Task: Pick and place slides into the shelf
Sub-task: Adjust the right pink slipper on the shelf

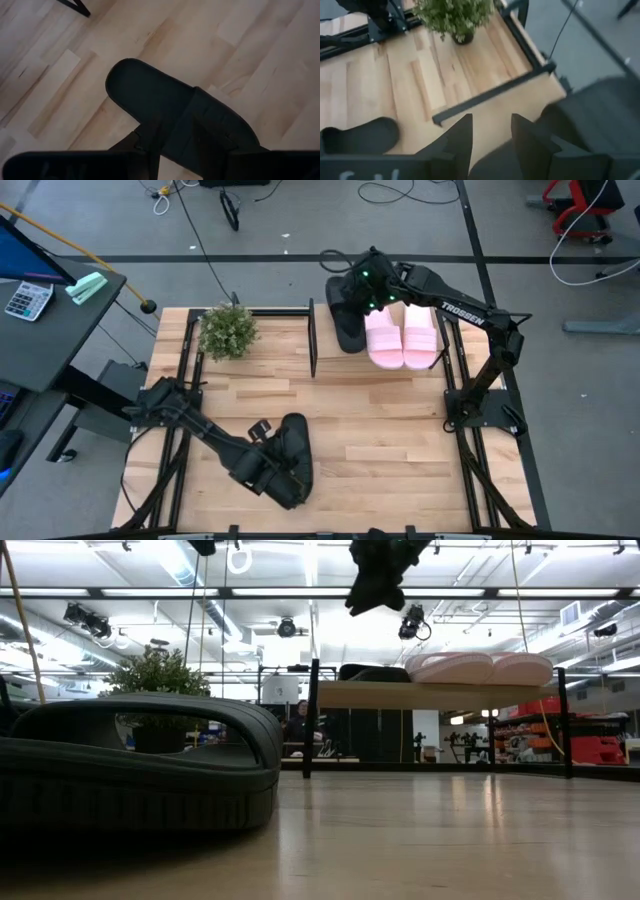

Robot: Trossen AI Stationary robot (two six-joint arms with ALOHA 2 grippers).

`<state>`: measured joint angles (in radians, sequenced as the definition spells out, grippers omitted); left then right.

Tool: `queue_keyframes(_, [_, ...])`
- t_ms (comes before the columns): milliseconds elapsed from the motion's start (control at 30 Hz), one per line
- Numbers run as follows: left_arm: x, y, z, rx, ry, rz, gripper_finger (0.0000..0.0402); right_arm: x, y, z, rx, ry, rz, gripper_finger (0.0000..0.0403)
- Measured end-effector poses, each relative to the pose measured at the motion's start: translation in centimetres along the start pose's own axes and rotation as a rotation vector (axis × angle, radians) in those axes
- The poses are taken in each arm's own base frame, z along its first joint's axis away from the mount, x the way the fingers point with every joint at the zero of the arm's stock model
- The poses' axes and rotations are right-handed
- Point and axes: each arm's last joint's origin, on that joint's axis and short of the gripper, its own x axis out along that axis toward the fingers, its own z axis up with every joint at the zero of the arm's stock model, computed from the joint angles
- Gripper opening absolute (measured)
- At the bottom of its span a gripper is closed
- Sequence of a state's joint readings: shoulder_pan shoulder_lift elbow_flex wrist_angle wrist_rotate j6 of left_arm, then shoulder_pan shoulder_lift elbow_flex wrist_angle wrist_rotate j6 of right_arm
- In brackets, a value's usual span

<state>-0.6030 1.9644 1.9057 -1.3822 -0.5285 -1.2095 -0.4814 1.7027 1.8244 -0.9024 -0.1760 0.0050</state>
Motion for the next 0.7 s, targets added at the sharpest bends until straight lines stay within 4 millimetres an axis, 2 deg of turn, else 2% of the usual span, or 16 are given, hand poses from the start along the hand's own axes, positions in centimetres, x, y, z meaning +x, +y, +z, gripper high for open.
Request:
queue_keyframes(233, [0.7, 0.5, 1.1, -0.03, 0.005, 0.017, 0.0107, 0.2, -0.1, 0.8, -0.073, -0.083, -0.005, 0.014])
queue_keyframes(433, [1.7, 1.3, 2.6, -0.075, 0.017, 0.04, 0.0107, 0.1, -0.7, 0.8, -0.103, -0.082, -0.015, 0.014])
queue_keyframes(700, [3.0, 2.1, 4.5, -0.094, 0.117, -0.004, 0.0107, 1.0, -2.3, -0.7, -0.071, 0.007, 0.001, 0.014])
